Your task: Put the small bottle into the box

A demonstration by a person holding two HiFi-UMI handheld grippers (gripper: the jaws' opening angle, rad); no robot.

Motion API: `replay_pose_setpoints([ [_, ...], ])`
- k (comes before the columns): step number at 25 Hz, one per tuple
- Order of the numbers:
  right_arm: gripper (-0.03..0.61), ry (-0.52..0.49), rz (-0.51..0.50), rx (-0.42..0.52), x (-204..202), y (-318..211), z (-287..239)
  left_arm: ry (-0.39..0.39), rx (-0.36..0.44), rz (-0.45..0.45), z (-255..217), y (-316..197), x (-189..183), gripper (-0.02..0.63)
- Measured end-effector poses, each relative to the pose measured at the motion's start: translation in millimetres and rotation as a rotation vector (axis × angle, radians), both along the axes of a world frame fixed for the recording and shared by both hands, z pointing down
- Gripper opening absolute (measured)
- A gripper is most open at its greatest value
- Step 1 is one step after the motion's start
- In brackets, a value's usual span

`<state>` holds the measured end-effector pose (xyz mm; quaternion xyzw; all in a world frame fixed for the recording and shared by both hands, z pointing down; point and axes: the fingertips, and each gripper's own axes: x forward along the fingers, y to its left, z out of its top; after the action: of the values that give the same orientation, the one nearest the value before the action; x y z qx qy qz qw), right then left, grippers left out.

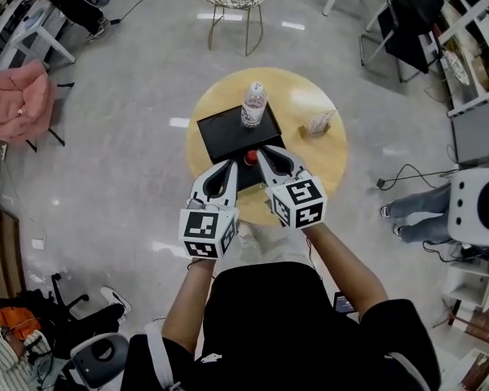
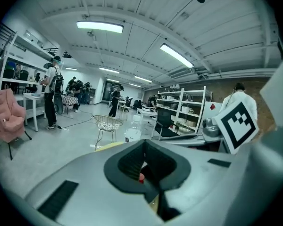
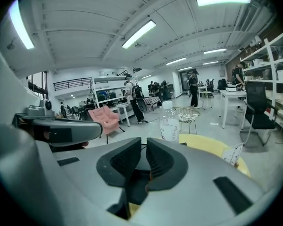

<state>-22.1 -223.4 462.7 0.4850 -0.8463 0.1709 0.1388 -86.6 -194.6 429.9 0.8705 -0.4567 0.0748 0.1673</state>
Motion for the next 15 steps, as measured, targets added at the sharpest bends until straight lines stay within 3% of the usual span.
replay_pose_setpoints([
  [8,0.003,-0.008,-0.020,0.062,25,41,-40,0.042,0.046,-0.043,-39,40,17,0.011],
  [15,0.003,-0.015,-0.031,0.090,56,96,-67,0.035,0.113,-0.074,-75,98,44,0.011],
])
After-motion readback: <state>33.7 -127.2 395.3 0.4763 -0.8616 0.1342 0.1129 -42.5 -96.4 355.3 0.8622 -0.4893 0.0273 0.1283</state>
